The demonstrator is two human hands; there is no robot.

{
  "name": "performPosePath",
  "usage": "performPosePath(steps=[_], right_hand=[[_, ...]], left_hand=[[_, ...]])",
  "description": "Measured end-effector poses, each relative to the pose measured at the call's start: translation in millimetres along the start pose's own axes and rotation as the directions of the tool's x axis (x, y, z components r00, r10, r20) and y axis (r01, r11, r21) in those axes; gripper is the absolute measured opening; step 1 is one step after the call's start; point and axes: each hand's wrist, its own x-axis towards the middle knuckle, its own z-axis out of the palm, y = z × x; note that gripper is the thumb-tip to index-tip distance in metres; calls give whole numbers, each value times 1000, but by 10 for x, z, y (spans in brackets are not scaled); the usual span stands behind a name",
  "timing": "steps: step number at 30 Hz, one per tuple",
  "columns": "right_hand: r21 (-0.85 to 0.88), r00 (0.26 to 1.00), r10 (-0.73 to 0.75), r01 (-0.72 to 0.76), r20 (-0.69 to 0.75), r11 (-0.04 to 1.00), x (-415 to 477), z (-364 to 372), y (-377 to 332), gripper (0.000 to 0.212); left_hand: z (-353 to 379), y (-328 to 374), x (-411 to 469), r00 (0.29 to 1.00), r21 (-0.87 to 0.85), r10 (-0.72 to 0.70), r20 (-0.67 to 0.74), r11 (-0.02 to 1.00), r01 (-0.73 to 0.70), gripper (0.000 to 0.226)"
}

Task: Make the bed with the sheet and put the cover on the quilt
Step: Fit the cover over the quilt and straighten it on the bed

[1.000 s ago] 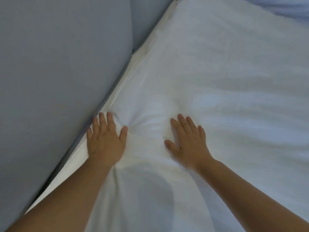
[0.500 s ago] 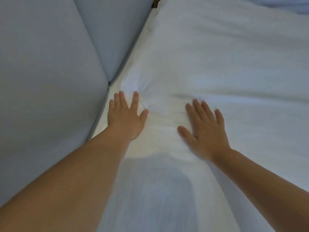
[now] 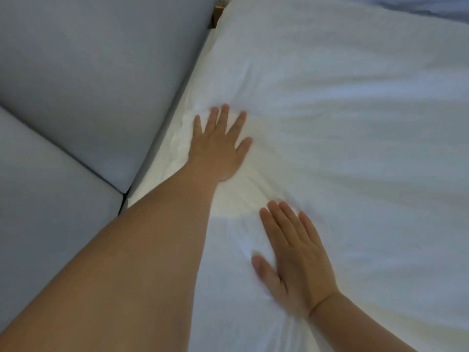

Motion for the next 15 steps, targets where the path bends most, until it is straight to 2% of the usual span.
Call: performPosePath(steps=[2,9,11,13,15], right_hand=[[10,1000,-5,5,-27,1000,13,32,8,66],[23,996,-24,27,-87,999,-4,93,30,63],[22,997,-11,12,-74,1000,27,88,59,63],[4,999,-3,3,-51,1000,22,91,75,64],[13,999,4,-3,-45,1000,8,78,54,65]], left_hand=[[16,-58,203,997,-59,-80,17,995,81,60],[-94,-188,780,977,-90,-195,83,975,202,55],[-115,-81,770,976,-84,-216,32,972,218,54],[-199,119,599,979,-35,-184,-91,983,182,56],[-280,330,277,976,-63,-58,-211,997,46,58]])
